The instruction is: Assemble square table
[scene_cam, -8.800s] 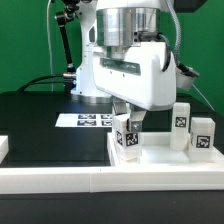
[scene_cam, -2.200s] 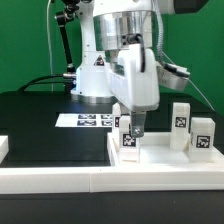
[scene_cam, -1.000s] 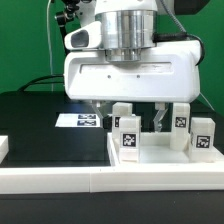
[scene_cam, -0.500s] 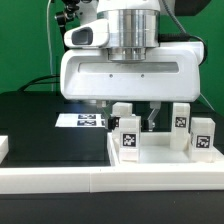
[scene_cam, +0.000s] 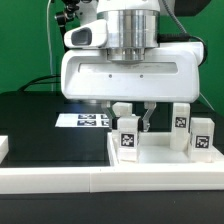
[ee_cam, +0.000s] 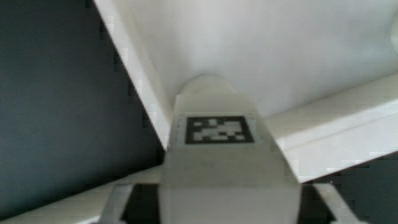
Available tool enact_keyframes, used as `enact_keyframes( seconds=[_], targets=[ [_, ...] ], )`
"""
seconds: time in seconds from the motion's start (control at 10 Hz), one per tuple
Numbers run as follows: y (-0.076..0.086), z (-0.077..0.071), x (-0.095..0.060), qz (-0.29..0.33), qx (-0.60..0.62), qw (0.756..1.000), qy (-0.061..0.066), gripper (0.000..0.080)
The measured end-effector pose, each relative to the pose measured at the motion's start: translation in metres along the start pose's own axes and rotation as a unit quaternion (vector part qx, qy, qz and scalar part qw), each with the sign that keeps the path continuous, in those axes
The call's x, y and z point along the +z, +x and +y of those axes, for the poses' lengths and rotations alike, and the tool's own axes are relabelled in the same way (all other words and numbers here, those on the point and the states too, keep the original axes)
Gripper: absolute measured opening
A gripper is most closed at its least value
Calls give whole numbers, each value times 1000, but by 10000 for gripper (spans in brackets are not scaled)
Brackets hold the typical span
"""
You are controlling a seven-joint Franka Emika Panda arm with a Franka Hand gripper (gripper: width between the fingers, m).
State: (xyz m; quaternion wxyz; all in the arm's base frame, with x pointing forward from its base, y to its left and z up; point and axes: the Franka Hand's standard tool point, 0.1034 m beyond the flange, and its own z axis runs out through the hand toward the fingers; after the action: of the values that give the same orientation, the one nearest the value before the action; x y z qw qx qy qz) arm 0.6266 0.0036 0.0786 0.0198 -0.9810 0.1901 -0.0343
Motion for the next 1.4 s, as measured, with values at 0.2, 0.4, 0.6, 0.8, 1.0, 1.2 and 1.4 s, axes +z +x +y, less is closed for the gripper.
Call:
enact_keyframes(
  seconds=[0.2,0.4,0.6,0.8,1.0,1.2,1.4],
  targets=[
    [0,0,0,0,72,997,0,288],
    [-1,0,0,-1,150,989,1,290],
    [-1,0,1,-1,230,973,0,290],
    [-1,1,2,5,332,943,7,290],
    [-4,0,1,17,422,907,12,290],
    [-4,1,2,12,496,868,19,290],
    [-6,1,2,11,573,819,31,290]
  ],
)
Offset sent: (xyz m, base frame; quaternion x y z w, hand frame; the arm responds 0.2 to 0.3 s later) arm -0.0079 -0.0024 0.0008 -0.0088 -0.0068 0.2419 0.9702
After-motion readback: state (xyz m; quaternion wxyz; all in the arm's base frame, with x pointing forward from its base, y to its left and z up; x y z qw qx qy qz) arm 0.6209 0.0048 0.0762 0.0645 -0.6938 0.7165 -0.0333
